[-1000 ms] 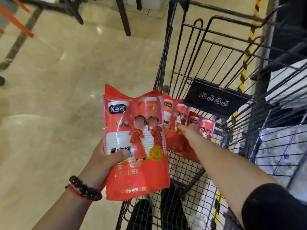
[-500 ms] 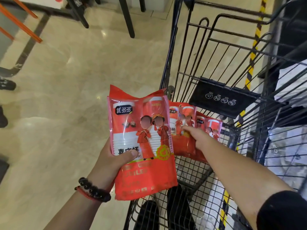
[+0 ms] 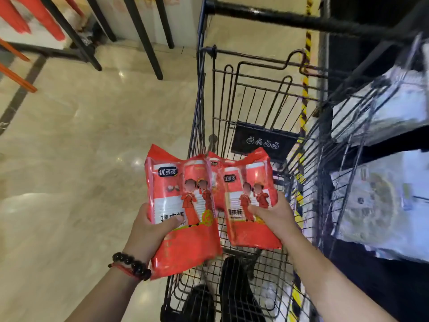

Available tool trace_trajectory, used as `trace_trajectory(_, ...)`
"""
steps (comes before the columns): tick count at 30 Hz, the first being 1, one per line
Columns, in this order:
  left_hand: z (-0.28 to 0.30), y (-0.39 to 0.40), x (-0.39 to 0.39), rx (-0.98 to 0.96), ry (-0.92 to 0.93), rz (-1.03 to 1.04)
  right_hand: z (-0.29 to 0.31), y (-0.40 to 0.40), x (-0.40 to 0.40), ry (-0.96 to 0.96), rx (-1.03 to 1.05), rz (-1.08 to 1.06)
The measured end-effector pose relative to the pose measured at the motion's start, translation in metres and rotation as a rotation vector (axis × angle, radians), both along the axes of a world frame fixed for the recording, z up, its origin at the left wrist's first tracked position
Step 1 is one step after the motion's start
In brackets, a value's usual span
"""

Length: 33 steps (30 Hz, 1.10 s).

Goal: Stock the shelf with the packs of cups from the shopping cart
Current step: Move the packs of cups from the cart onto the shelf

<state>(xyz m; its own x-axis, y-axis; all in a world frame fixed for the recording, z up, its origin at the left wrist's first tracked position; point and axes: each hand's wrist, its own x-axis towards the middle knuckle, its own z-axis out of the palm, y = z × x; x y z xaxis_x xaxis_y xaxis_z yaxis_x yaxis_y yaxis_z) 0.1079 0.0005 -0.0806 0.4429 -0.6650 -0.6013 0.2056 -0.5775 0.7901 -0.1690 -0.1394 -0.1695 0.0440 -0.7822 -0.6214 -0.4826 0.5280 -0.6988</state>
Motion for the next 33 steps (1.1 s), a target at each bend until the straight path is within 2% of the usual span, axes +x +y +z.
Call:
trace_trajectory(8, 0.027, 0.003, -0.025, -0.014, -0.09, -0.129, 0.079, 0.043, -0.042, -0.021, -0.108, -0.182)
trace_trajectory(16, 0.045, 0.016, -0.037, -0.177, -0.14, -0.304, 0.137, 0.113, -0.061, 0.062, -0.17, -0.324)
trace_trajectory(19, 0.055, 0.03, -0.034, -0.274, -0.1, -0.403, 0.157, 0.155, -0.065, 0.038, -0.232, -0.391)
trace_trajectory(22, 0.057, 0.049, -0.029, -0.296, -0.066, -0.472, 0.172, 0.201, -0.069, 0.02, -0.337, -0.454)
trace_trajectory(25, 0.06, 0.068, -0.03, -0.313, -0.049, -0.548, 0.182, 0.246, -0.077, 0.044, -0.35, -0.525)
trace_trajectory(33, 0.092, 0.112, -0.092, -0.42, 0.074, -0.83, 0.203, 0.369, -0.114, 0.036, -0.425, -0.819)
